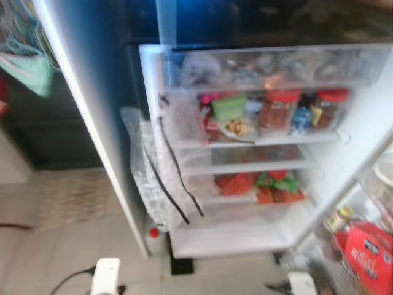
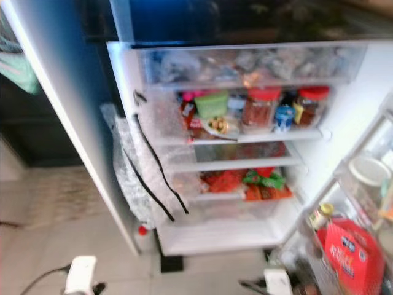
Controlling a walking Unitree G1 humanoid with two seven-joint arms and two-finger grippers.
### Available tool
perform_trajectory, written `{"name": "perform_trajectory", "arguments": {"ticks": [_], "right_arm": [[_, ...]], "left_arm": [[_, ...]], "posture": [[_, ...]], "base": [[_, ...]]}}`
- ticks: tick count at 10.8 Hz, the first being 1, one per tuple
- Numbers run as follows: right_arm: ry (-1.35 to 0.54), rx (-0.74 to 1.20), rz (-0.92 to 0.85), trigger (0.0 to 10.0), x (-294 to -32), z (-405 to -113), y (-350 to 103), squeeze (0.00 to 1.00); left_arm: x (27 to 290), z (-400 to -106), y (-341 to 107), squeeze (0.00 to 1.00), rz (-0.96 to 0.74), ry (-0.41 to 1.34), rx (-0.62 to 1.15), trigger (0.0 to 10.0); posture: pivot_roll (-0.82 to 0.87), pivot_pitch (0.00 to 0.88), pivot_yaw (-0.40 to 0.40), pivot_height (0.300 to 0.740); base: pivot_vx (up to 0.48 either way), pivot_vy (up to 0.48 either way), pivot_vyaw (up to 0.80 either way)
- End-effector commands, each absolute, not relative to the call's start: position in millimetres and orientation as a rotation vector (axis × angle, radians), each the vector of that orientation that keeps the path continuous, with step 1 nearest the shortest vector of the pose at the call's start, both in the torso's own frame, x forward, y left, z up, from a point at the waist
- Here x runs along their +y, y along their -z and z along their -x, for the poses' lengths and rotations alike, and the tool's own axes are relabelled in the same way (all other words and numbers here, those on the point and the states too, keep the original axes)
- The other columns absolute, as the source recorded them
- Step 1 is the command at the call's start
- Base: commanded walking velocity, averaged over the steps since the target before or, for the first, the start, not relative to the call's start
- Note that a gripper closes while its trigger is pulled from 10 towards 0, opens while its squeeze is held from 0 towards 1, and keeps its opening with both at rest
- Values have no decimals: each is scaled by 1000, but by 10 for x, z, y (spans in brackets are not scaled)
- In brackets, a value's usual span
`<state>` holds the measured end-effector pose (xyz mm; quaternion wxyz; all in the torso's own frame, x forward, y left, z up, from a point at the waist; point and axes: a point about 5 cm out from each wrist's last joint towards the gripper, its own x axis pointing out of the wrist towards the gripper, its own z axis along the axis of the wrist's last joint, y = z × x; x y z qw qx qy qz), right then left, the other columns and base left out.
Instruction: Restocking fridge
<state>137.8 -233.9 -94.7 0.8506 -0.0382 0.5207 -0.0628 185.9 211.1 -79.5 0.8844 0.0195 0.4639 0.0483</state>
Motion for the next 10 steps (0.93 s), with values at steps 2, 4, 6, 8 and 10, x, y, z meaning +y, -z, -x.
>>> {"name": "perform_trajectory", "arguments": {"ticks": [2,4,6,8,10], "right_arm": [[122,1083,78,10000,-2303,-1434,936,0],[122,1083,77,10000,-2302,-1435,935,0],[117,1083,85,10000,-2303,-1440,934,0],[118,1083,86,10000,-2307,-1441,932,0],[117,1083,86,10000,-2308,-1443,932,0]], "left_arm": [[2162,-1835,797,0,-57,-100,972,10000],[2164,-1835,796,0,-58,-100,973,10000],[2166,-1832,799,0,-55,-107,979,10000],[2163,-1833,799,0,-55,-106,980,10000],[2160,-1835,799,0,-54,-106,980,10000]], "posture": [[29,0,-11,740],[29,0,-11,740],[29,0,-12,740],[29,0,-13,740],[29,0,-12,740]], "base": [[0,-319,0],[0,-304,0],[0,0,0],[0,0,0],[0,0,0]]}}
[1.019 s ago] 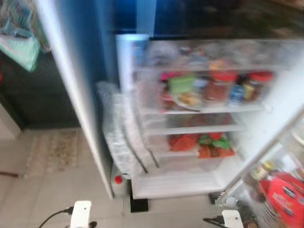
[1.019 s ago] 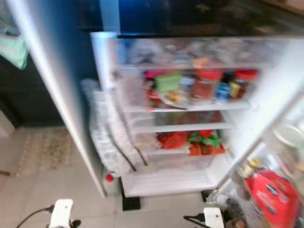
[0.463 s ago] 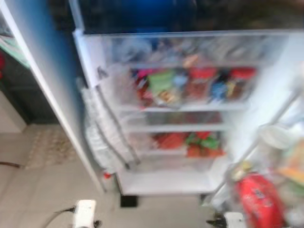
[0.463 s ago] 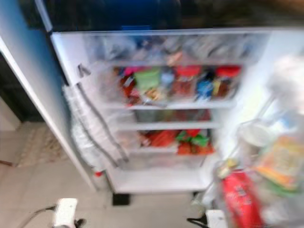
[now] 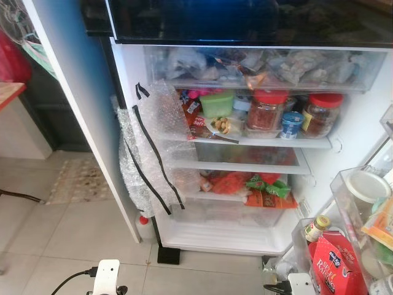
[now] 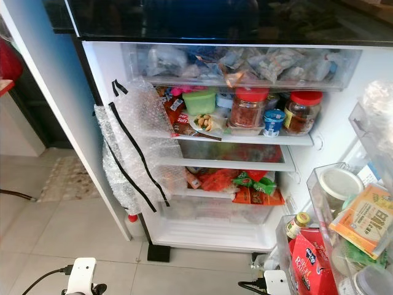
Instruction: Restocking fridge
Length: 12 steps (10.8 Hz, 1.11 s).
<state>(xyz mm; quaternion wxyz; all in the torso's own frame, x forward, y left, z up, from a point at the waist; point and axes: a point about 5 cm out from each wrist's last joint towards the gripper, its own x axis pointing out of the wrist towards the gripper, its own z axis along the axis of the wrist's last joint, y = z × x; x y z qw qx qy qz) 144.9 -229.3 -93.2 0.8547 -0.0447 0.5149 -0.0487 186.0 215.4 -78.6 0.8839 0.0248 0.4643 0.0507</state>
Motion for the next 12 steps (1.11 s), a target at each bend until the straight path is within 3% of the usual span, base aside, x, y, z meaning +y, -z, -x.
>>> {"name": "perform_trajectory", "arguments": {"ticks": [1,9,12], "right_arm": [[116,1083,86,10000,-2308,-1444,931,0],[113,1085,79,10000,-2309,-1457,927,0],[112,1086,78,10000,-2310,-1455,927,0]], "left_arm": [[2159,-1837,798,0,-52,-103,979,10000],[2155,-1853,790,0,-43,-107,972,10000],[2155,-1853,790,0,-46,-107,970,10000]], "posture": [[31,0,-14,740],[38,0,-19,740],[38,0,-19,740]], "base": [[0,0,0],[0,0,0],[0,-247,0]]}}
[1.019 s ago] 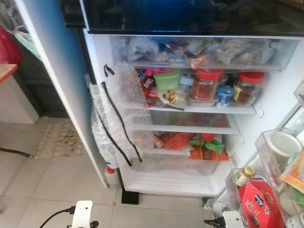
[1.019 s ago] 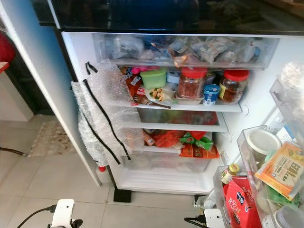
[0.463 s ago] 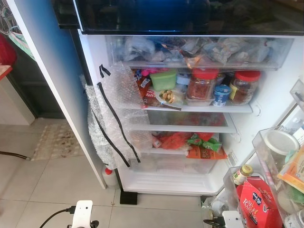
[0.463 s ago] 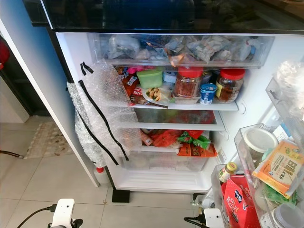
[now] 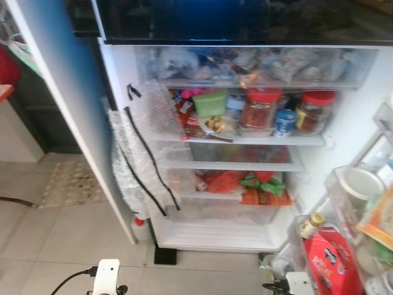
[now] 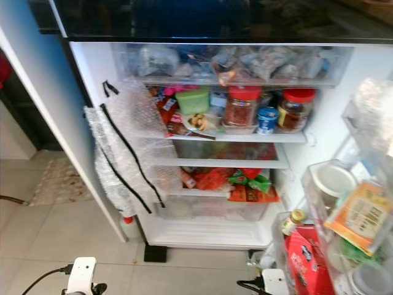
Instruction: Restocking fridge
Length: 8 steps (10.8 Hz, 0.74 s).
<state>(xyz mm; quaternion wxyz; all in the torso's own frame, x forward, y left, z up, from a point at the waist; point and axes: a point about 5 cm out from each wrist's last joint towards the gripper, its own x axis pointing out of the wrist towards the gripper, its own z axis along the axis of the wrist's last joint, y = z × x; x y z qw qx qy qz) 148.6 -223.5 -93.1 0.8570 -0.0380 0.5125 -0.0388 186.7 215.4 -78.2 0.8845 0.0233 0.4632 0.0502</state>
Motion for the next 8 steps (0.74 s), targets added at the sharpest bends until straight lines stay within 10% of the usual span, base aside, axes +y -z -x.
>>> {"name": "perform_trajectory", "arguments": {"ticks": [1,8], "right_arm": [[112,1086,78,10000,-2310,-1454,928,0],[107,1085,82,10000,-2308,-1451,929,0]], "left_arm": [[2155,-1852,790,0,-46,-107,970,10000],[2156,-1848,792,0,-49,-103,971,10000]], "posture": [[37,0,-18,740],[34,0,-17,740]], "base": [[0,-259,0],[0,-301,0]]}}
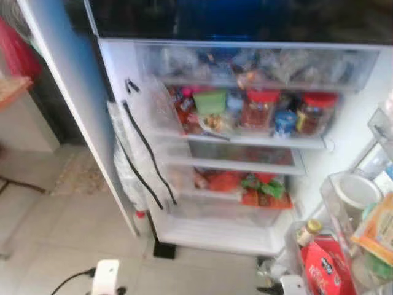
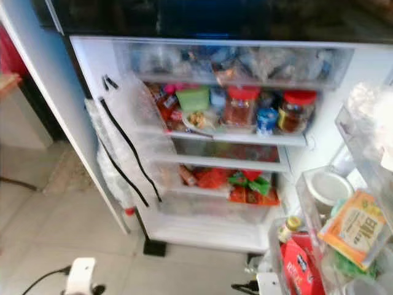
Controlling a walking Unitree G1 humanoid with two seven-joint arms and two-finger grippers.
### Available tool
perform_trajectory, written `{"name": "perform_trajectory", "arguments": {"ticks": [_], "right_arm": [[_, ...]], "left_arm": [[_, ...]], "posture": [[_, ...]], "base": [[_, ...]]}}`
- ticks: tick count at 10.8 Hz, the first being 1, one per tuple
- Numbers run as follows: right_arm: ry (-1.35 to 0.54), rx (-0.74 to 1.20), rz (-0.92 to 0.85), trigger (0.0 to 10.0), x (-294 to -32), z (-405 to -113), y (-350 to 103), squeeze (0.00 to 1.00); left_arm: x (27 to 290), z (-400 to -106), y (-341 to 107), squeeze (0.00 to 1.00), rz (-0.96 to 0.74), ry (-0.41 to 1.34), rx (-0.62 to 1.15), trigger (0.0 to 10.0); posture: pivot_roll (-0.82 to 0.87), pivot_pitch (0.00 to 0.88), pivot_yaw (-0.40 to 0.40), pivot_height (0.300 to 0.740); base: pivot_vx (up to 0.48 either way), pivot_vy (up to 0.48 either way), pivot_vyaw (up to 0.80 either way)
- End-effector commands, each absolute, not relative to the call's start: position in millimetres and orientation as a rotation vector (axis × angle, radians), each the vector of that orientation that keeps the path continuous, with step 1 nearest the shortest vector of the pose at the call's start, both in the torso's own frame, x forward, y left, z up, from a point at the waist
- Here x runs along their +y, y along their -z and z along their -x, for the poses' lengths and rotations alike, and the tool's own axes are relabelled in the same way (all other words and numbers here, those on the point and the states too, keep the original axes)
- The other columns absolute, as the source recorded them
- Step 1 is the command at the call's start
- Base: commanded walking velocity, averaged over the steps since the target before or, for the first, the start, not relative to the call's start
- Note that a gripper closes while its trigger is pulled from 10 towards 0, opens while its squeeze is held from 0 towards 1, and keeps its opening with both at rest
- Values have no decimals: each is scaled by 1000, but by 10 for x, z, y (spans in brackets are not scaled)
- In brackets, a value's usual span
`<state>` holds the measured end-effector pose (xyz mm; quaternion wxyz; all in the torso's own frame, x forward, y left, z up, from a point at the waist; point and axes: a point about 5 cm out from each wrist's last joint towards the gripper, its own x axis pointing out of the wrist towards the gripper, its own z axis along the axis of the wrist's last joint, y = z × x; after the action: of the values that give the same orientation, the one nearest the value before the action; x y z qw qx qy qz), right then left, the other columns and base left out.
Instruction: Restocking fridge
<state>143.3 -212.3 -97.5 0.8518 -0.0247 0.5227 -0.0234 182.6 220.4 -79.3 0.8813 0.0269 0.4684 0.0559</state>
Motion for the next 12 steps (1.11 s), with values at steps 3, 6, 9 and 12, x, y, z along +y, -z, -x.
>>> {"name": "perform_trajectory", "arguments": {"ticks": [3,6,9,12], "right_arm": [[107,1085,80,10000,-2309,-1450,929,0],[105,1084,74,10000,-2306,-1456,927,0],[104,1085,70,10000,-2296,-1449,932,0],[104,1091,60,10000,-2274,-1394,955,0]], "left_arm": [[2161,-1862,780,0,-59,-112,947,10000],[2167,-1947,705,0,-69,-123,816,10000],[2145,-2411,311,0,-83,-113,469,10000],[1908,-3157,-584,0,-130,-15,3,10000]], "posture": [[29,0,-16,740],[34,0,-19,740],[21,0,-3,740],[-21,0,31,740]], "base": [[0,0,0],[0,0,0],[0,0,0],[0,0,0]]}}
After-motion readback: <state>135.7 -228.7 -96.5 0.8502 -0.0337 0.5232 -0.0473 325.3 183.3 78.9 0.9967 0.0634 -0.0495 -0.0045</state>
